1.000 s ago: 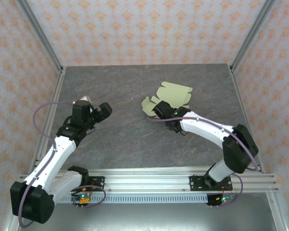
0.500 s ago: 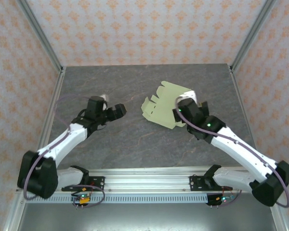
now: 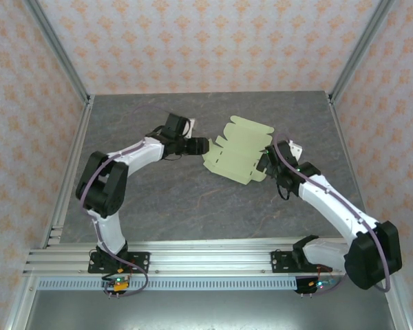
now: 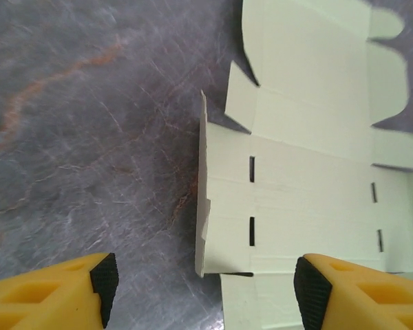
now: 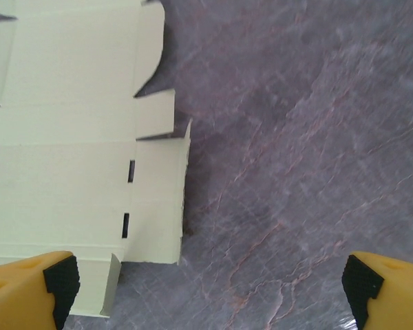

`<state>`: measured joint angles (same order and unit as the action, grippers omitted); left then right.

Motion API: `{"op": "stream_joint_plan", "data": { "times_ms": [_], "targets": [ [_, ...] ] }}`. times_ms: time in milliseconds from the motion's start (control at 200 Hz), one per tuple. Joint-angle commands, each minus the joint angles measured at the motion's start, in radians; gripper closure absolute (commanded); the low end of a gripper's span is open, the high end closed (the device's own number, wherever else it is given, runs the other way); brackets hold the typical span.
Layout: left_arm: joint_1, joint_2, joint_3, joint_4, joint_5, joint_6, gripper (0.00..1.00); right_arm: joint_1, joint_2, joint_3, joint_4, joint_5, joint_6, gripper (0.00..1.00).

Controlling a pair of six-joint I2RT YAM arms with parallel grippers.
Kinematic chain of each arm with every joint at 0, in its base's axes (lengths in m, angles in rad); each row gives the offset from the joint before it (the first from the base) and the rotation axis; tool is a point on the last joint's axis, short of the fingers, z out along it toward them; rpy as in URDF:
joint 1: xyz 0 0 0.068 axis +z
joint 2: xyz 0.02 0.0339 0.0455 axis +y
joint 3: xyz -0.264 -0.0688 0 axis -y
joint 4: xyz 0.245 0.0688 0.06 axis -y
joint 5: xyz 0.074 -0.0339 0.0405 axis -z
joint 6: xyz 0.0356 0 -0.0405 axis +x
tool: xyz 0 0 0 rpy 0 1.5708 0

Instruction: Fold the paper box

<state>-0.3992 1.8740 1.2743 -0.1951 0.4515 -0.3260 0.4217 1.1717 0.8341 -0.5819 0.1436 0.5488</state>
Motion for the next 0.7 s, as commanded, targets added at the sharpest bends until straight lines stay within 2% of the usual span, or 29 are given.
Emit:
{"op": "stream_joint_plan", "data": {
  "times_ms": [0, 125, 210, 245, 400, 435, 516, 611, 696],
  "targets": [
    [-0.031, 0.066, 0.079, -0.105, -0.052, 0.095, 0.26, -0.013, 0.035, -0.002, 0.025, -0.071, 0.021, 0.01],
    [-0.046, 0.138, 0.138, -0.133, -0.106, 0.116, 0.26, -0.024, 0.055, -0.013, 0.027, -0.063, 0.013, 0.01],
    [-0.050, 0.171, 0.167, -0.140, -0.130, 0.122, 0.31, -0.026, 0.053, -0.016, 0.029, -0.077, -0.001, 0.01],
    [-0.053, 0.182, 0.181, -0.142, -0.140, 0.127, 0.36, -0.025, 0.049, -0.016, 0.027, -0.081, -0.002, 0.01],
    [-0.070, 0.230, 0.234, -0.183, -0.135, 0.148, 0.71, -0.025, 0.045, -0.010, 0.025, -0.155, -0.066, 0.00],
    [-0.070, 0.231, 0.234, -0.188, -0.119, 0.140, 0.81, -0.024, 0.039, -0.007, 0.023, -0.191, -0.087, 0.03],
    [-0.070, 0.199, 0.195, -0.183, -0.093, 0.107, 0.97, -0.013, 0.017, -0.023, 0.060, -0.260, -0.115, 0.09],
    [-0.071, 0.096, 0.073, -0.123, -0.120, 0.056, 1.00, 0.016, -0.007, -0.009, 0.065, -0.274, -0.128, 0.15],
    [-0.068, -0.010, -0.055, -0.056, -0.126, -0.019, 1.00, 0.085, 0.033, 0.029, 0.047, -0.261, -0.146, 0.15]
  ]
}}
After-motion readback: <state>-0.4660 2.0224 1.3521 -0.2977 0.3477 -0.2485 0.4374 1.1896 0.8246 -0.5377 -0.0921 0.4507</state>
